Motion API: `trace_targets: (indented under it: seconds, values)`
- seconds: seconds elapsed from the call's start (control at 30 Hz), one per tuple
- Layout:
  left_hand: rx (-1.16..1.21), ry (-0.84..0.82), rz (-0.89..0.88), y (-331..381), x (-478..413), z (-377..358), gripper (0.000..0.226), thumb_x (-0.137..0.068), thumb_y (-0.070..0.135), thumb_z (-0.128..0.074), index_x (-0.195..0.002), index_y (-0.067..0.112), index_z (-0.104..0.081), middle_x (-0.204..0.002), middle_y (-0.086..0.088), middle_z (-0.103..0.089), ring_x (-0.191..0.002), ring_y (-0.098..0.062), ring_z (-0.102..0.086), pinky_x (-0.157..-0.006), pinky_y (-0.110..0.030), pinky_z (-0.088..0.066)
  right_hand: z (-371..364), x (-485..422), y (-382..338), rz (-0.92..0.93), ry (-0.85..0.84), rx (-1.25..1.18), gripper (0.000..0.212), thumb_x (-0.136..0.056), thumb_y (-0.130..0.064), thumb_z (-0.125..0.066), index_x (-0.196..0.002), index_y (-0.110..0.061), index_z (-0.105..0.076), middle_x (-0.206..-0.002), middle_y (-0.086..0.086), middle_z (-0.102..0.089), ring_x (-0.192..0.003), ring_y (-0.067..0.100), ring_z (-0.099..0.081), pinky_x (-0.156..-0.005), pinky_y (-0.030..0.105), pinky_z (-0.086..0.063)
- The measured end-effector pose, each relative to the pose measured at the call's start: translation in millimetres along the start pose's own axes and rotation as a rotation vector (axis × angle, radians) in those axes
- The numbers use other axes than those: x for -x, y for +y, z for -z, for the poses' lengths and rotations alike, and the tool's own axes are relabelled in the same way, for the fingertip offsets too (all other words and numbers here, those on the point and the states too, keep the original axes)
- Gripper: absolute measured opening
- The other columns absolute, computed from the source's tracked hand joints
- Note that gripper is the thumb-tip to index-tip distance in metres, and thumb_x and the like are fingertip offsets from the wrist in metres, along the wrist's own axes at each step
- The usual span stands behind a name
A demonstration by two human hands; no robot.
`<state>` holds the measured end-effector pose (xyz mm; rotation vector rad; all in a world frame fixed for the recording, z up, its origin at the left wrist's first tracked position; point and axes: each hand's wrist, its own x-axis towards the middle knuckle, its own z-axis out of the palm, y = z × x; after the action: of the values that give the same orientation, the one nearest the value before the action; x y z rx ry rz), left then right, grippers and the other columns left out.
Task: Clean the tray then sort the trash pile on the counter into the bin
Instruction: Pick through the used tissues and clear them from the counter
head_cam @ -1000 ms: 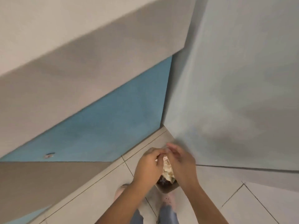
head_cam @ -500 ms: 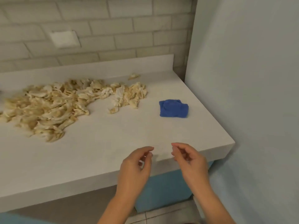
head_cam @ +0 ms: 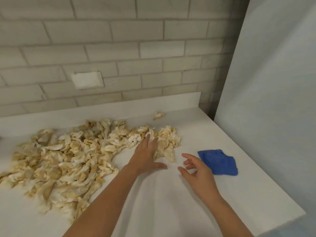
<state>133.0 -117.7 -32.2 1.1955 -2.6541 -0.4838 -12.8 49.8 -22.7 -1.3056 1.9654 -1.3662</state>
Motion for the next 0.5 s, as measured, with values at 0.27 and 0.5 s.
trace_targets:
  seconds: [0.27, 0.5]
  values:
    - [0.122, 0.379, -0.209, -34, -8, -37, 0.042, -0.081, 0.055, -0.053, -0.082, 0.015, -0.066, -0.077, 0.006, -0.051, -0.07, -0.013, -0.048, -0.065, -0.023, -0.037, -18, -70, 6, 0.09, -0.256, 0.406, 0.108, -0.067, -0.055, -0.076, -0.149, -0.035, -0.009, -0.156, -0.005, -0.008, -0.142, 0.012, -0.01, -0.116, 0.029, -0.016]
    - [0.196, 0.402, -0.076, -28, 8, -31, 0.047, -0.09, 0.026, -0.038, -0.136, 0.021, -0.042, -0.079, 0.001, -0.056, -0.058, -0.015, -0.054, -0.047, -0.026, -0.043, -48, -124, 29, 0.235, -0.42, 0.603, 0.089, -0.068, -0.086, -0.035, -0.133, -0.027, -0.052, -0.141, 0.002, -0.042, -0.136, 0.019, -0.026, -0.113, 0.04, -0.026]
